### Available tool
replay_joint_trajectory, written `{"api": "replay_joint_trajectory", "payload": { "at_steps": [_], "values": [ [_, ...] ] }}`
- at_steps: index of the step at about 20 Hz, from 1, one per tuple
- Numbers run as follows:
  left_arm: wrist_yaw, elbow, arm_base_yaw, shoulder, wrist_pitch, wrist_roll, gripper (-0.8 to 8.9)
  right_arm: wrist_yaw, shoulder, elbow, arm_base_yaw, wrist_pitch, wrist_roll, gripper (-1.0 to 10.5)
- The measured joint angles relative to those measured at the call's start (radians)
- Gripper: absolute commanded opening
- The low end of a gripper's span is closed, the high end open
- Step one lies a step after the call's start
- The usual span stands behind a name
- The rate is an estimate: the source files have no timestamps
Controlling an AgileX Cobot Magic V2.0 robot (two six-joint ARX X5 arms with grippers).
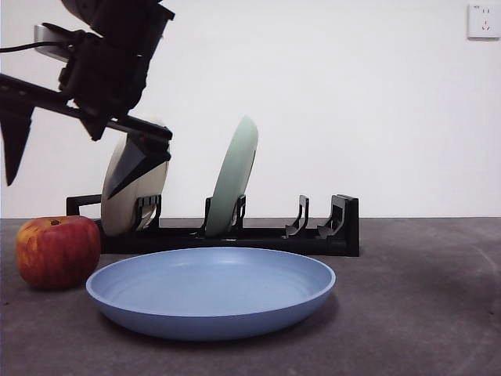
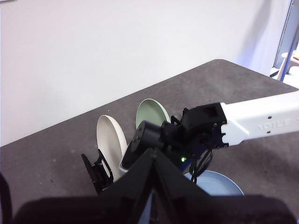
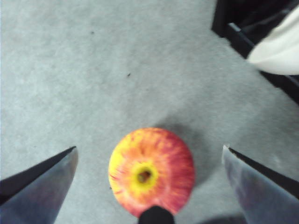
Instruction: Take the blue plate from the plate rack,put the plate on the table,take the apple from the table,put the apple in the plate
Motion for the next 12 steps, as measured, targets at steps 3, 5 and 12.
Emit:
{"api": "replay_joint_trajectory", "payload": {
  "at_steps": [3, 5, 12],
  "values": [
    [0.0, 0.0, 0.0, 0.0, 0.0, 0.0, -0.08, 0.014, 0.044, 0.0, 0.015, 0.002, 0.003, 8.2],
    [0.0, 0.0, 0.0, 0.0, -0.001, 0.0, -0.08, 0.072, 0.072, 0.0, 0.024, 0.002, 0.006, 8.2],
    [0.0, 0.0, 0.0, 0.0, -0.001, 0.0, -0.08, 0.09, 0.089, 0.0, 0.027, -0.035, 0.04, 2.1]
  ]
}}
